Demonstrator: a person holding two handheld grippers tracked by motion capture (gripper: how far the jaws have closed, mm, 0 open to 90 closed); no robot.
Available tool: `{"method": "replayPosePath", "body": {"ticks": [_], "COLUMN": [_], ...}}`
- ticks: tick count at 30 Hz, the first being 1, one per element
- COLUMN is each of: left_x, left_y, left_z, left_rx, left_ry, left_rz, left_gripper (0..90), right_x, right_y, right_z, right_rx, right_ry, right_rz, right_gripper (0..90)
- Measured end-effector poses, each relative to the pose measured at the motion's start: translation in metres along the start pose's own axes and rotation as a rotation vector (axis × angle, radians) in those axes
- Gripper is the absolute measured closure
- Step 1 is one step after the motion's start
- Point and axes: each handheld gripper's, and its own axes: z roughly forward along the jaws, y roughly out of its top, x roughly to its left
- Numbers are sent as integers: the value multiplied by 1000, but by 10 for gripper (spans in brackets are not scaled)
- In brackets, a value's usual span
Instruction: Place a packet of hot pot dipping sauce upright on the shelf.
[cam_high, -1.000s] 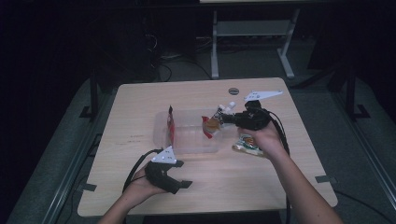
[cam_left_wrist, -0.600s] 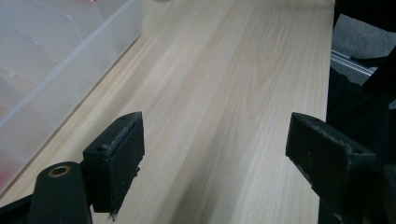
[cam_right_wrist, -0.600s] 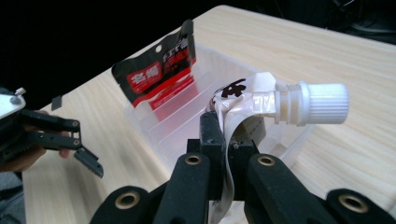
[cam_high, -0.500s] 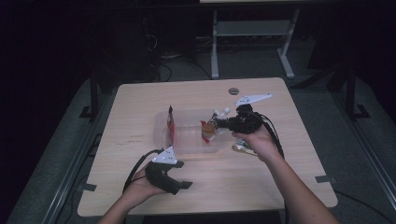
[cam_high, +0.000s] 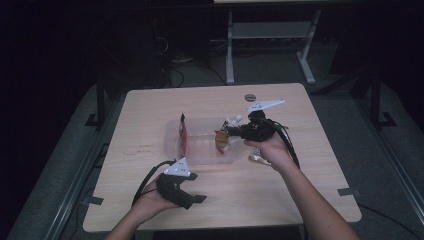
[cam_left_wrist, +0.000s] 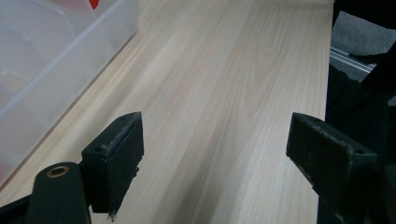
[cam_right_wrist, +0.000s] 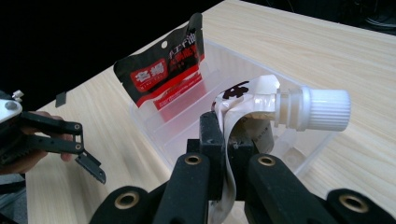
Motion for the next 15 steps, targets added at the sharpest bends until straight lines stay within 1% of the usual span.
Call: {"method": "replayPosePath", "body": {"ticks": [1, 4, 9, 15], "left_x": [0, 0, 0, 0], "left_y": [0, 0, 0, 0], "left_z": [0, 0, 0, 0], "left_rx": [0, 2, 3, 7], "left_ry": [0, -1, -1, -4], "left_rz": [0, 0, 0, 4], "left_gripper": [187, 187, 187, 187], "right_x": [0, -1, -1, -3], "right_y": [0, 2, 4, 7], "right_z": [1, 8, 17, 26], "right_rx": [-2, -7, -9, 2], "right_ry": [5, 13, 26, 23], "right_rz": [9, 3, 11, 15], "right_gripper": [882, 882, 882, 880]}}
